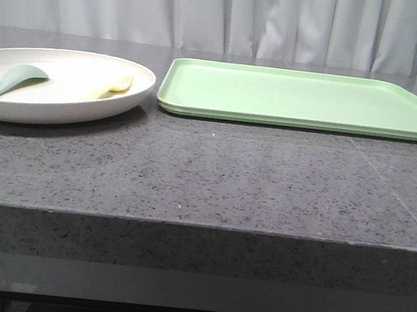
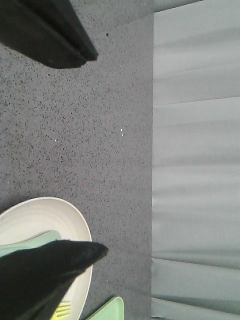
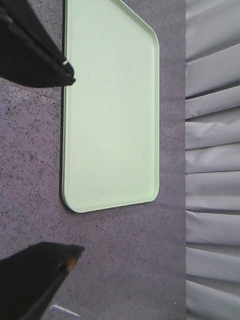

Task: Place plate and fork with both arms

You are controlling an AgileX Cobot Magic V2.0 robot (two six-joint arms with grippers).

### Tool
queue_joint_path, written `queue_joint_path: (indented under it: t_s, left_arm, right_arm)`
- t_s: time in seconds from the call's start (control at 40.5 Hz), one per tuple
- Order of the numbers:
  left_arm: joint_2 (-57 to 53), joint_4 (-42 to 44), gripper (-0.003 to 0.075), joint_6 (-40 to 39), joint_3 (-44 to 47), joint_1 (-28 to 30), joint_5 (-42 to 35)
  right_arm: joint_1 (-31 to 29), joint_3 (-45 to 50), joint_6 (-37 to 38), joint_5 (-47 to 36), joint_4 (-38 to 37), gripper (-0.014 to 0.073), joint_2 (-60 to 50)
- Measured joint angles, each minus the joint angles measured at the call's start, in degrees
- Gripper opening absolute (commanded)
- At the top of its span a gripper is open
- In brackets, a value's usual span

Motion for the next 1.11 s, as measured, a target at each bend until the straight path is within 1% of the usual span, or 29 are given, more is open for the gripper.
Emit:
queue_joint_path:
  t_s: [0.173,0.296,0.42,0.642,0.741,0.938,1.012,1.111]
  left_arm:
    - [1.0,-1.4,0.0638,0.0,-0.3,0.0,-1.7]
    - [5.5,-2.2,0.0638,0.0,-3.0,0.0,-0.3]
    - [13.2,-2.2,0.0638,0.0,-10.2,0.0,6.9]
    - [30.3,-2.2,0.0638,0.0,-26.4,0.0,26.1]
    - [37.2,-2.2,0.0638,0.0,-32.3,-0.9,32.6]
    - [47.6,-2.7,0.0638,0.0,-40.2,-4.4,42.1]
    - [51.1,-2.8,0.0638,0.0,-42.5,-4.6,45.4]
    - [55.1,-2.8,0.0638,-0.1,-44.7,-4.6,47.7]
  right_arm:
    - [0.0,0.0,0.0,-0.7,0.0,0.0654,0.0]
    - [0.0,0.0,0.0,-1.6,0.0,0.0654,0.0]
    - [0.0,0.0,0.0,-1.8,0.0,0.0654,0.0]
    - [0.0,0.0,0.0,-1.9,0.0,0.0654,0.0]
    - [0.0,0.0,0.0,-1.9,0.0,0.0654,0.0]
    - [0.0,0.0,0.0,-1.9,0.0,0.0654,0.0]
    - [0.0,0.0,0.0,-1.9,0.0,0.0654,0.0]
    - [0.0,0.0,0.0,-1.9,0.0,0.0654,0.0]
